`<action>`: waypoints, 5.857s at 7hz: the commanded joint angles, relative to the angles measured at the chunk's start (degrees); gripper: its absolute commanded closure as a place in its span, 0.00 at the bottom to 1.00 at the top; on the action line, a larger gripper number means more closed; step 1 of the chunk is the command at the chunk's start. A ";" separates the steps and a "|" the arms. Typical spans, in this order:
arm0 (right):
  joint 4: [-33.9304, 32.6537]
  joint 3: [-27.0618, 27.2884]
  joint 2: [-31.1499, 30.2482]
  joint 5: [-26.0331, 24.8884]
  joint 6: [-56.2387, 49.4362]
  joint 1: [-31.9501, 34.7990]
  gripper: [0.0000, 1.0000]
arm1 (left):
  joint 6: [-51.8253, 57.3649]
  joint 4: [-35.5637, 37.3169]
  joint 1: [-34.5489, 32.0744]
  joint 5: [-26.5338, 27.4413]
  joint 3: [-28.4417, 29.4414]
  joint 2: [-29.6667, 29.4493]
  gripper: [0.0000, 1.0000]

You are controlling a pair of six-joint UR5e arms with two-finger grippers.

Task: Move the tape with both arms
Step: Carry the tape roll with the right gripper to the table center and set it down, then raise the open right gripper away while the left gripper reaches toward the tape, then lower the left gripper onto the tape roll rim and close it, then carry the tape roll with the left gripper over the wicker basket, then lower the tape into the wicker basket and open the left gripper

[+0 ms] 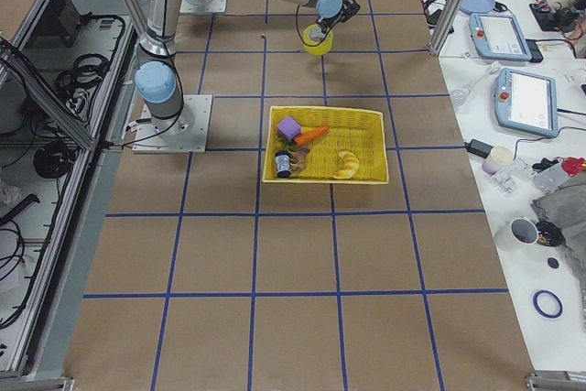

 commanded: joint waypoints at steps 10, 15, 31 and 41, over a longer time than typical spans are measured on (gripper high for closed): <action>8.82 1.81 -10.80 -8.97 -29.96 -12.30 0.00 | -4.45 0.25 -0.59 -3.72 -2.95 -0.18 0.00; 14.54 1.28 -15.55 -9.06 -51.95 -21.83 0.00 | -11.07 17.96 -8.33 -6.82 -14.10 -6.14 0.00; 22.46 1.72 -22.06 -8.46 -52.04 -21.75 0.00 | -0.23 9.32 1.83 0.33 -4.17 -11.53 1.00; 21.93 1.72 -22.06 -8.98 -52.21 -21.66 0.00 | 49.13 35.65 36.76 5.49 -12.64 -21.70 0.68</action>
